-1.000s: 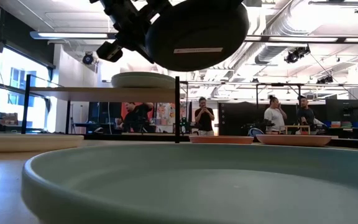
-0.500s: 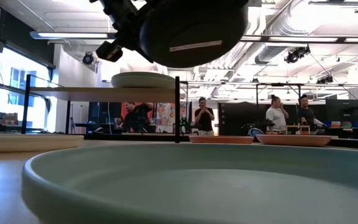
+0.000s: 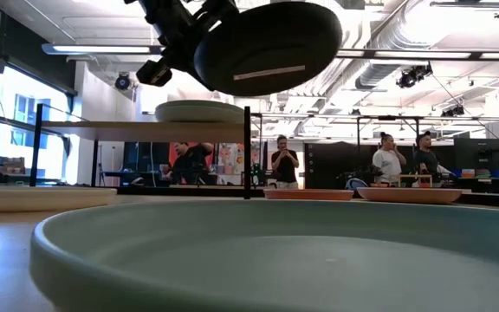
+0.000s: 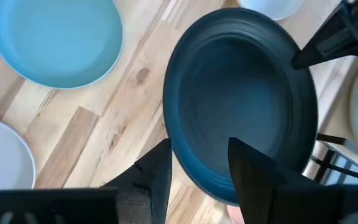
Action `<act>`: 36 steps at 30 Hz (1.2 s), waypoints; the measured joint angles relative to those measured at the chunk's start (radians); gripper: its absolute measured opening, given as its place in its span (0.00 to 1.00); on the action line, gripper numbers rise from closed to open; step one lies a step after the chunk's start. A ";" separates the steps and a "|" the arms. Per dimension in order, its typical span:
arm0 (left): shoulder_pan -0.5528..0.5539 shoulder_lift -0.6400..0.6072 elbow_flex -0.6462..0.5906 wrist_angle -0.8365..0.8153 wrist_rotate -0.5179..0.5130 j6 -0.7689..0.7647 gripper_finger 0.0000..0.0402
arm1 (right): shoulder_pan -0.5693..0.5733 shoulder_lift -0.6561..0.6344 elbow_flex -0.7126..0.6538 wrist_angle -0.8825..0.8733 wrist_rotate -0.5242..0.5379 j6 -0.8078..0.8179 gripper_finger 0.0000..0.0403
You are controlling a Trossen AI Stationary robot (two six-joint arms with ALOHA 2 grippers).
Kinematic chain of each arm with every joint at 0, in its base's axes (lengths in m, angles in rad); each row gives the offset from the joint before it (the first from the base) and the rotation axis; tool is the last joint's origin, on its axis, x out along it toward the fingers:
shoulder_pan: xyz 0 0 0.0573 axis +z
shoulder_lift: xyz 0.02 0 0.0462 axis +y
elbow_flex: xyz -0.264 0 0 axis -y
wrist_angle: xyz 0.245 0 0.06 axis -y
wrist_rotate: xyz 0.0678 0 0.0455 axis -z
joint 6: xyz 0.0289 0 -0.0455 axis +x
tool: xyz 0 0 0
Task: Place and stack plates onto a shelf
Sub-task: Stack the black plate on top of the green plate on the shelf
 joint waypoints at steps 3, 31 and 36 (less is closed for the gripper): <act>0.018 -0.011 0.000 -0.004 -0.007 0.019 0.00 | 0.000 0.000 0.039 -0.029 0.034 0.000 0.33; 0.521 -0.285 0.000 -0.143 -0.034 0.335 0.00 | -0.231 0.000 0.086 0.000 0.098 -0.002 0.33; 0.649 -0.257 0.000 -0.144 0.004 0.428 0.00 | -0.293 0.000 0.086 0.033 0.098 0.040 0.33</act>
